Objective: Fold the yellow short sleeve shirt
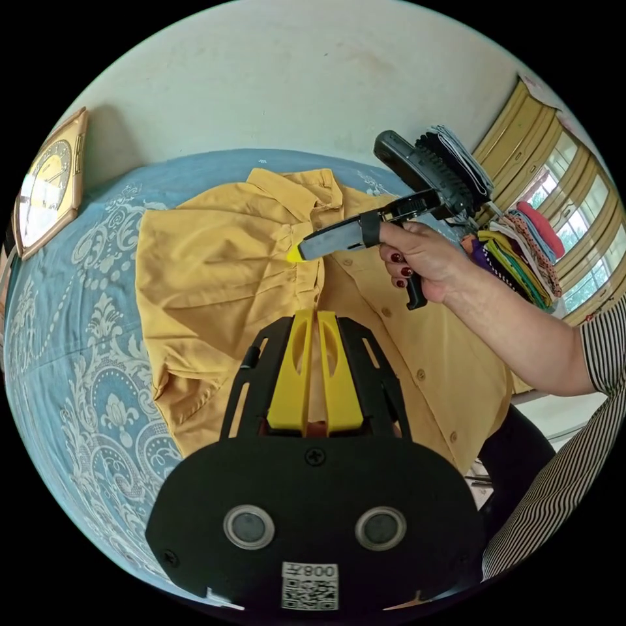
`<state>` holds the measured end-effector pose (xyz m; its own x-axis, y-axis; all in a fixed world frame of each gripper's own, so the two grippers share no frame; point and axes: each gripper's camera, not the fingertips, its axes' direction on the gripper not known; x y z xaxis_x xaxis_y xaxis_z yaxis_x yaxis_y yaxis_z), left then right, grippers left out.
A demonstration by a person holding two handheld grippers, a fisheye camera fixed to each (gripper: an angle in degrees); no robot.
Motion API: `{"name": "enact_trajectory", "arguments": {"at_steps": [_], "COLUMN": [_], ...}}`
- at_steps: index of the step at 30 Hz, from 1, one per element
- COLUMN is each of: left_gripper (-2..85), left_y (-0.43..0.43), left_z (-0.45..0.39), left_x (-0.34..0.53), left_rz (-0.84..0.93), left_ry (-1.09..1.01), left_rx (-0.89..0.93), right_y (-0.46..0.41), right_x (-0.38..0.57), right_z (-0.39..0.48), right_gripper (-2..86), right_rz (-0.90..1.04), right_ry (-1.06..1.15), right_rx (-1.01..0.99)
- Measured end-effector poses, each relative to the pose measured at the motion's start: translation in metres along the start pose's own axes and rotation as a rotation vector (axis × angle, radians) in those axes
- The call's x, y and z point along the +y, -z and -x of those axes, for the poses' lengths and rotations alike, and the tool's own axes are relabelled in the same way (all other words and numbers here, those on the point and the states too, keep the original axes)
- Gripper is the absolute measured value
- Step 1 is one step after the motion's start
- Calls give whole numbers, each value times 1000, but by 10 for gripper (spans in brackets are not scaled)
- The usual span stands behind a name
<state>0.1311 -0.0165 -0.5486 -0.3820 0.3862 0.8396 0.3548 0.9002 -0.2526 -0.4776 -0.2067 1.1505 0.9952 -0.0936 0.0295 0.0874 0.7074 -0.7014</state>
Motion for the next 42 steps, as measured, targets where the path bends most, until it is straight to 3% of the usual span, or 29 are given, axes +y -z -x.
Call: {"name": "enact_trajectory", "arguments": {"at_steps": [10, 15, 17, 19, 22, 25, 31, 35, 39, 42], "left_gripper": [52, 67, 68, 67, 55, 38, 25, 17, 12, 9], "left_y": [-12, 15, 34, 42, 37, 37, 47, 37, 49, 35], "left_z": [-25, -31, -23, -10, 19, 31, 2, -4, -18, -32], "left_x": [-24, -20, -15, -11, -9, -7, -16, -26, -35, -44], "left_rz": [56, -53, -111, -126, -72, -54, -84, -31, -86, -24], "left_ry": [-6, 23, 84, 158, 267, 316, 239, 226, 190, 138], "left_rx": [34, 46, -32, -128, -196, -151, -163, -162, -93, -83], "right_y": [11, 29, 31, 22, -12, -29, -18, -51, -32, -15], "right_x": [38, 63, 66, 66, 59, 61, 91, 111, 138, 172], "right_z": [-28, -25, -13, 2, 15, 16, 31, 35, 34, 20], "right_gripper": [15, 7, 5, 3, 3, 2, 1, 2, 2, 2], "right_rz": [-38, -135, -169, -152, -46, -17, -55, 69, -7, -52], "right_ry": [-67, -89, -36, 43, 93, 114, 169, 183, 194, 156], "right_rx": [10, 87, 75, 63, 198, 215, 181, 265, 222, 238]}}
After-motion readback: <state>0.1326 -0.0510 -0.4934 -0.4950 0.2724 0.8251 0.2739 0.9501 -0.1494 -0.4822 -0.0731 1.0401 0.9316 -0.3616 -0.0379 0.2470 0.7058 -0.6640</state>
